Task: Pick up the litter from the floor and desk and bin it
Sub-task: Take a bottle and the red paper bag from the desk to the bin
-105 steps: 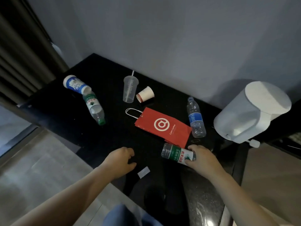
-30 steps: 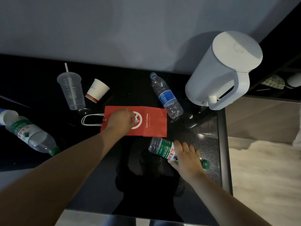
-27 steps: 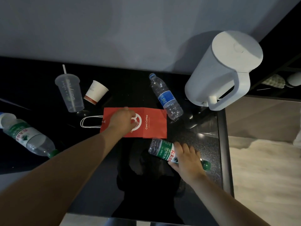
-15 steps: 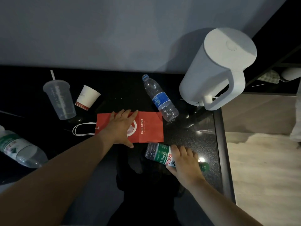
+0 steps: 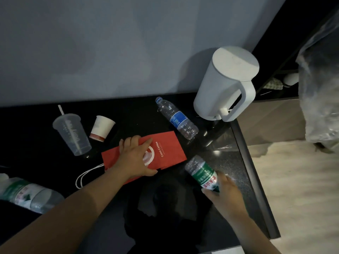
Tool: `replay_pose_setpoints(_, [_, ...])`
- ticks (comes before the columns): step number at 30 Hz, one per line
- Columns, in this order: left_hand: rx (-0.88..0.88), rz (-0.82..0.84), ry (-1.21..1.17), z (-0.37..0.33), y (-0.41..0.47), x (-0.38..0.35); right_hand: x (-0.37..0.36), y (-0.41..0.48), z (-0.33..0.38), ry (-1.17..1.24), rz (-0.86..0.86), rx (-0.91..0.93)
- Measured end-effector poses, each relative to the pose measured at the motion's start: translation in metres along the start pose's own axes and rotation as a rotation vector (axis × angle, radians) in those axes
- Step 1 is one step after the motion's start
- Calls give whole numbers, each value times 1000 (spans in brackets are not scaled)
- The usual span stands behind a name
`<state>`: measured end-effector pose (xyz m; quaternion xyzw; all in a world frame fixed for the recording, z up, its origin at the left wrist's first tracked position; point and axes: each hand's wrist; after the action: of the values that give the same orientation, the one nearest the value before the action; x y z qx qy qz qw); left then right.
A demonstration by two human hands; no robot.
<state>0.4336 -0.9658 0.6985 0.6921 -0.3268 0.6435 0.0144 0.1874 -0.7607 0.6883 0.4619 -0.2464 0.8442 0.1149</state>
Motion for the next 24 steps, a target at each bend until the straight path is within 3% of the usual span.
replay_pose_setpoints(9, [-249, -85, 31, -43, -20, 48, 48, -71, 9, 352, -286, -262])
replay_pose_setpoints(18, [-473, -120, 86, -176, -41, 96, 125, -154, -32, 480, -636, -427])
replay_pose_setpoints(24, [-652, -170, 94, -292, -69, 106, 183, -218, -102, 519, -812, -524])
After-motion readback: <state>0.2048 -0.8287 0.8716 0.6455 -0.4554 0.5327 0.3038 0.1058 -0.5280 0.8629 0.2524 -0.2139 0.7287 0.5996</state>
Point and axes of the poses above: each hand's wrist, its own y-axis towards the middle knuckle, its own x-axis out of the back of the hand, z = x × y, and after that the axes turned 2 degrees about x, right-handed
